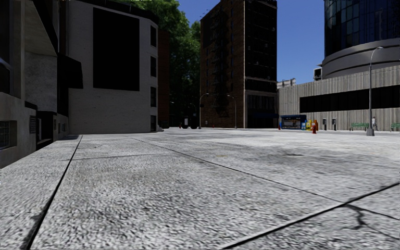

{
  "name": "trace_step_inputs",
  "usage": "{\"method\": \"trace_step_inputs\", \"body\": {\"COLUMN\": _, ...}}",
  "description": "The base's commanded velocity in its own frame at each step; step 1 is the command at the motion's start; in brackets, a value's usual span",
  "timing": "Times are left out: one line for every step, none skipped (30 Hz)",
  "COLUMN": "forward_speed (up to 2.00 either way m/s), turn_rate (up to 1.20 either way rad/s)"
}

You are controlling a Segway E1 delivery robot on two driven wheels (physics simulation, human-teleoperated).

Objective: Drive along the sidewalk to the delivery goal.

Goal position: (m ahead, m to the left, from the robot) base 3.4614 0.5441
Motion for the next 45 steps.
{"method": "trace_step_inputs", "body": {"forward_speed": 1.36, "turn_rate": 0.39}}
{"method": "trace_step_inputs", "body": {"forward_speed": 1.36, "turn_rate": 0.39}}
{"method": "trace_step_inputs", "body": {"forward_speed": 1.41, "turn_rate": 0.39}}
{"method": "trace_step_inputs", "body": {"forward_speed": 1.41, "turn_rate": 0.39}}
{"method": "trace_step_inputs", "body": {"forward_speed": 1.59, "turn_rate": 0.39}}
{"method": "trace_step_inputs", "body": {"forward_speed": 1.85, "turn_rate": 0.39}}
{"method": "trace_step_inputs", "body": {"forward_speed": 1.93, "turn_rate": 0.37}}
{"method": "trace_step_inputs", "body": {"forward_speed": 1.93, "turn_rate": 0.37}}
{"method": "trace_step_inputs", "body": {"forward_speed": 1.95, "turn_rate": 0.37}}
{"method": "trace_step_inputs", "body": {"forward_speed": 1.95, "turn_rate": 0.33}}
{"method": "trace_step_inputs", "body": {"forward_speed": 1.96, "turn_rate": 0.26}}
{"method": "trace_step_inputs", "body": {"forward_speed": 1.94, "turn_rate": 0.24}}
{"method": "trace_step_inputs", "body": {"forward_speed": 1.94, "turn_rate": 0.24}}
{"method": "trace_step_inputs", "body": {"forward_speed": 1.93, "turn_rate": 0.24}}
{"method": "trace_step_inputs", "body": {"forward_speed": 1.93, "turn_rate": 0.23}}
{"method": "trace_step_inputs", "body": {"forward_speed": 1.93, "turn_rate": 0.23}}
{"method": "trace_step_inputs", "body": {"forward_speed": 1.93, "turn_rate": 0.23}}
{"method": "trace_step_inputs", "body": {"forward_speed": 1.93, "turn_rate": 0.23}}
{"method": "trace_step_inputs", "body": {"forward_speed": 1.93, "turn_rate": 0.23}}
{"method": "trace_step_inputs", "body": {"forward_speed": 1.93, "turn_rate": 0.23}}
{"method": "trace_step_inputs", "body": {"forward_speed": 1.92, "turn_rate": 0.15}}
{"method": "trace_step_inputs", "body": {"forward_speed": 1.92, "turn_rate": 0.15}}
{"method": "trace_step_inputs", "body": {"forward_speed": 1.91, "turn_rate": 0.10}}
{"method": "trace_step_inputs", "body": {"forward_speed": 1.89, "turn_rate": 0.00}}
{"method": "trace_step_inputs", "body": {"forward_speed": 1.89, "turn_rate": 0.00}}
{"method": "trace_step_inputs", "body": {"forward_speed": 1.88, "turn_rate": 0.00}}
{"method": "trace_step_inputs", "body": {"forward_speed": 1.88, "turn_rate": 0.00}}
{"method": "trace_step_inputs", "body": {"forward_speed": 2.00, "turn_rate": 0.00}}
{"method": "trace_step_inputs", "body": {"forward_speed": 2.00, "turn_rate": 0.00}}
{"method": "trace_step_inputs", "body": {"forward_speed": 2.00, "turn_rate": 0.00}}
{"method": "trace_step_inputs", "body": {"forward_speed": 2.00, "turn_rate": 0.00}}
{"method": "trace_step_inputs", "body": {"forward_speed": 2.00, "turn_rate": 0.00}}
{"method": "trace_step_inputs", "body": {"forward_speed": 2.00, "turn_rate": 0.00}}
{"method": "trace_step_inputs", "body": {"forward_speed": 2.00, "turn_rate": 0.00}}
{"method": "trace_step_inputs", "body": {"forward_speed": 2.00, "turn_rate": 0.00}}
{"method": "trace_step_inputs", "body": {"forward_speed": 2.00, "turn_rate": 0.00}}
{"method": "trace_step_inputs", "body": {"forward_speed": 2.00, "turn_rate": 0.09}}
{"method": "trace_step_inputs", "body": {"forward_speed": 2.00, "turn_rate": 0.16}}
{"method": "trace_step_inputs", "body": {"forward_speed": 2.00, "turn_rate": 0.16}}
{"method": "trace_step_inputs", "body": {"forward_speed": 2.00, "turn_rate": 0.19}}
{"method": "trace_step_inputs", "body": {"forward_speed": 2.00, "turn_rate": 0.22}}
{"method": "trace_step_inputs", "body": {"forward_speed": 2.00, "turn_rate": 0.27}}
{"method": "trace_step_inputs", "body": {"forward_speed": 2.00, "turn_rate": 0.27}}
{"method": "trace_step_inputs", "body": {"forward_speed": 2.00, "turn_rate": 0.29}}
{"method": "trace_step_inputs", "body": {"forward_speed": 1.98, "turn_rate": 0.30}}
